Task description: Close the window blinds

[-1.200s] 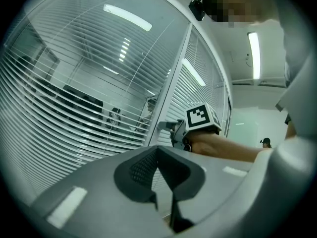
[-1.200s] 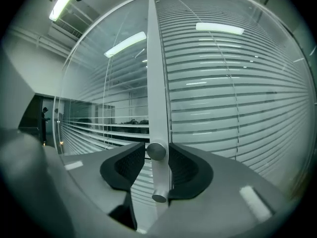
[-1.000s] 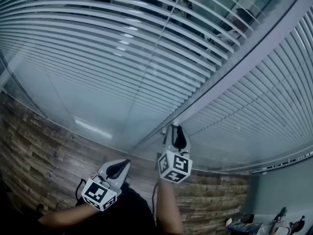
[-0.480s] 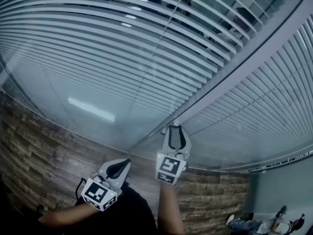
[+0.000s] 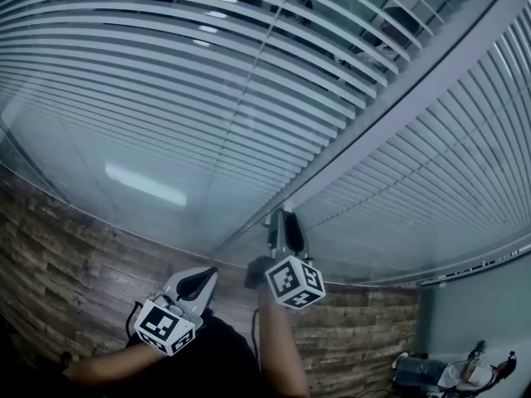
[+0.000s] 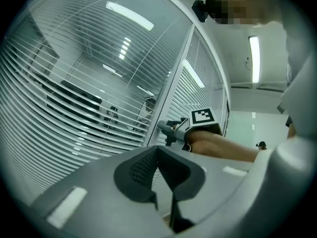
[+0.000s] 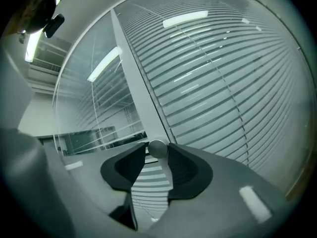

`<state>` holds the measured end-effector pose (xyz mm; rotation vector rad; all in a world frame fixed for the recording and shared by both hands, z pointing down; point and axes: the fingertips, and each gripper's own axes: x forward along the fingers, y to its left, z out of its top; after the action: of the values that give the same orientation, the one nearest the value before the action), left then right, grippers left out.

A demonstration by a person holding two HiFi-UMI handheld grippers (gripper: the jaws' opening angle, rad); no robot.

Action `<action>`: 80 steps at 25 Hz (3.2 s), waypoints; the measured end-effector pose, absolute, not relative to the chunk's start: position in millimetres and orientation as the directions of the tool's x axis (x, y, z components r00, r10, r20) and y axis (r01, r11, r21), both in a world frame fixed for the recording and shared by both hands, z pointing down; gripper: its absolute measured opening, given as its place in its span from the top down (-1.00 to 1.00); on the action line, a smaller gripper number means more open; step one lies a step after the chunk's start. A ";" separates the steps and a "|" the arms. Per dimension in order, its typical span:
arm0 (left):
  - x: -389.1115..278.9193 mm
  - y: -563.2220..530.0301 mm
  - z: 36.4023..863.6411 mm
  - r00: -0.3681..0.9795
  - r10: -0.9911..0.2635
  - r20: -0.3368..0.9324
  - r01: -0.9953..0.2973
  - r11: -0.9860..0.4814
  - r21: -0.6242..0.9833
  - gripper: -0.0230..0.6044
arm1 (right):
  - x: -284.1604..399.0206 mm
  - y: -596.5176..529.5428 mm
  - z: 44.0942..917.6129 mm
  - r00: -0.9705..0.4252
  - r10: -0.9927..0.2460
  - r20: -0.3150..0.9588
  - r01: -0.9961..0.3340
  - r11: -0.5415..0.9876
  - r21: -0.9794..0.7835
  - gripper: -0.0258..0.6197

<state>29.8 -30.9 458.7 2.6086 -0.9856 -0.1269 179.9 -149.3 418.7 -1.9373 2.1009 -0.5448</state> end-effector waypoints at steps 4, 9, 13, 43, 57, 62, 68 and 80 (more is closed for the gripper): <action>29.2 -34.8 458.6 0.752 -0.657 0.041 -0.626 -0.694 0.357 0.93 | 181.1 -153.9 418.1 -0.098 -0.987 0.129 -0.939 0.049 -0.340 0.51; 31.6 -37.9 458.6 0.747 -0.662 0.052 -0.633 -0.686 0.360 0.93 | 182.2 -155.7 415.8 -0.055 -0.984 0.167 -0.997 0.045 -0.061 0.52; 31.0 -33.4 453.5 0.745 -0.665 0.049 -0.636 -0.686 0.353 0.93 | 177.3 -149.3 410.1 -0.009 -0.983 0.186 -0.963 0.059 0.263 0.52; 37.6 -46.0 463.7 0.753 -0.655 0.062 -0.629 -0.688 0.361 0.93 | 172.3 -147.6 417.4 -0.034 -0.978 0.207 -0.947 0.097 0.307 0.53; 39.4 -40.1 464.7 0.761 -0.645 0.070 -0.619 -0.691 0.373 0.93 | 175.7 -142.3 414.0 -0.063 -0.987 0.148 -0.995 0.052 -0.082 0.40; 34.2 -50.8 469.6 0.747 -0.659 0.085 -0.635 -0.671 0.383 0.93 | 182.1 -155.9 416.0 -0.058 -0.988 0.146 -0.989 0.037 -0.145 0.51; 33.3 -50.1 470.7 0.750 -0.656 0.084 -0.632 -0.674 0.383 0.93 | 177.1 -157.0 417.5 -0.050 -0.979 0.198 -0.987 0.080 0.143 0.51; 43.7 -39.7 466.8 0.761 -0.645 0.077 -0.621 -0.689 0.374 0.93 | 174.6 -150.8 418.9 -0.012 -0.966 0.258 -0.838 0.150 0.524 0.50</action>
<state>43.7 -39.7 466.8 2.5779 -0.9674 -0.0846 174.6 -150.8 418.9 -2.4941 2.7274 0.4343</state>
